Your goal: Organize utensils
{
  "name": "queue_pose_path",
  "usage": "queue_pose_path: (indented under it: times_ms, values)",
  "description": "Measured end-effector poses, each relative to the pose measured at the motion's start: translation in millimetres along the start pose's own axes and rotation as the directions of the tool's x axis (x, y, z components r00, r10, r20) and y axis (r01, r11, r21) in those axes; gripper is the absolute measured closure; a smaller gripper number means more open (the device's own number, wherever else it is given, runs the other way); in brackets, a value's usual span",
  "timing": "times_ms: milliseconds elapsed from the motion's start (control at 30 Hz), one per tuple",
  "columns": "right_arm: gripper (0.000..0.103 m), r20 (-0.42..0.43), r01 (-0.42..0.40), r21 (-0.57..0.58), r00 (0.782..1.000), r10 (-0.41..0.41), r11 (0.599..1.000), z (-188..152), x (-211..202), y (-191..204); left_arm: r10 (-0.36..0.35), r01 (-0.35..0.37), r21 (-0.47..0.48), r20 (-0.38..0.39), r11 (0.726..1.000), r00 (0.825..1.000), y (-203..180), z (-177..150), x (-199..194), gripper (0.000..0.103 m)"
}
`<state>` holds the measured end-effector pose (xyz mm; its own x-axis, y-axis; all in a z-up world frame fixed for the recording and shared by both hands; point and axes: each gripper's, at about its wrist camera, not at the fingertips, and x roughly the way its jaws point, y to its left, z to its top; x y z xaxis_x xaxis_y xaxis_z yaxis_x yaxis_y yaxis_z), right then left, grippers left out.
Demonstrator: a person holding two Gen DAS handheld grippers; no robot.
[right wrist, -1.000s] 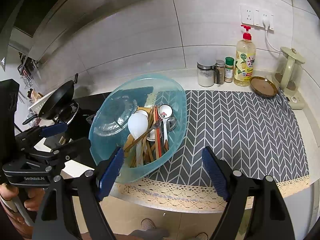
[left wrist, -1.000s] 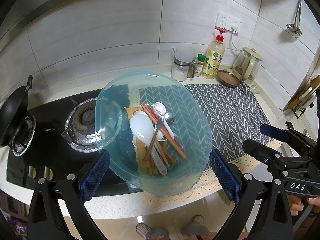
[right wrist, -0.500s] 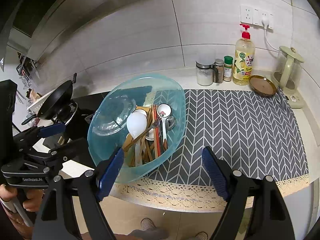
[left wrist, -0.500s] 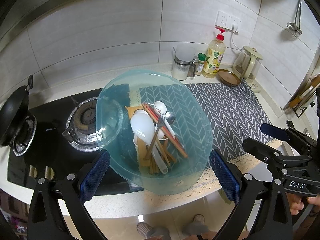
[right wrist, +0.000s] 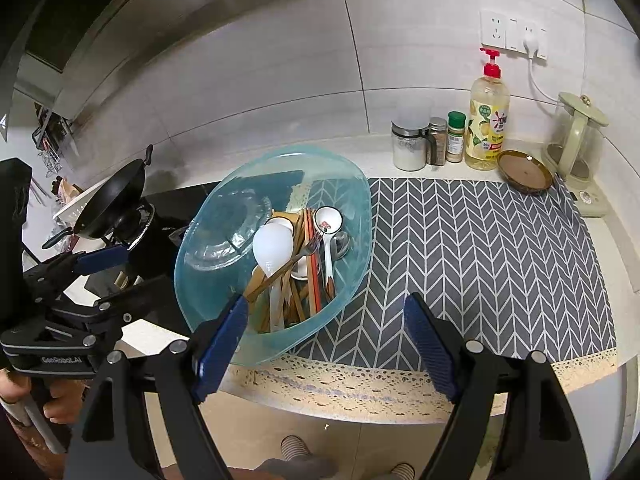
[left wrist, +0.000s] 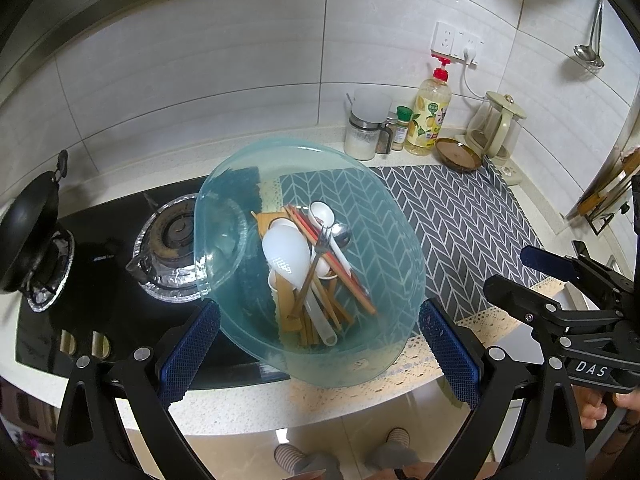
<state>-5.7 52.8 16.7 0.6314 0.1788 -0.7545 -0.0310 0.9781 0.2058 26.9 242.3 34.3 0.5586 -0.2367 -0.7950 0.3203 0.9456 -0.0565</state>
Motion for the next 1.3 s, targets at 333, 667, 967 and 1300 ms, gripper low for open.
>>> queue_pose_path:
  times_ms: [333, 667, 967, 1300]
  values:
    - [0.025, 0.000, -0.002, -0.007, 1.000, 0.002, 1.000, -0.8, 0.7, -0.3, 0.003, -0.003, -0.003, -0.003, 1.000, 1.000, 3.6, -2.7, -1.7, 0.004]
    - [0.025, -0.004, 0.006, -0.008, 1.000, -0.006, 1.000, -1.0, 2.1, -0.8, 0.002, -0.002, -0.002, -0.004, 1.000, 1.000, 5.6, -1.9, -0.6, 0.004]
    - [0.025, -0.020, 0.028, -0.015, 0.999, -0.028, 1.000, -1.2, 5.8, -1.1, 0.015, -0.015, -0.002, -0.009, 1.000, 1.000, 8.3, -2.1, 0.3, 0.004]
    - [0.025, -0.042, 0.072, 0.044, 0.997, -0.070, 0.996, 0.5, 6.4, -7.8, 0.122, -0.122, 0.024, -0.016, 0.992, 0.992, 0.0, 0.7, 3.2, 0.004]
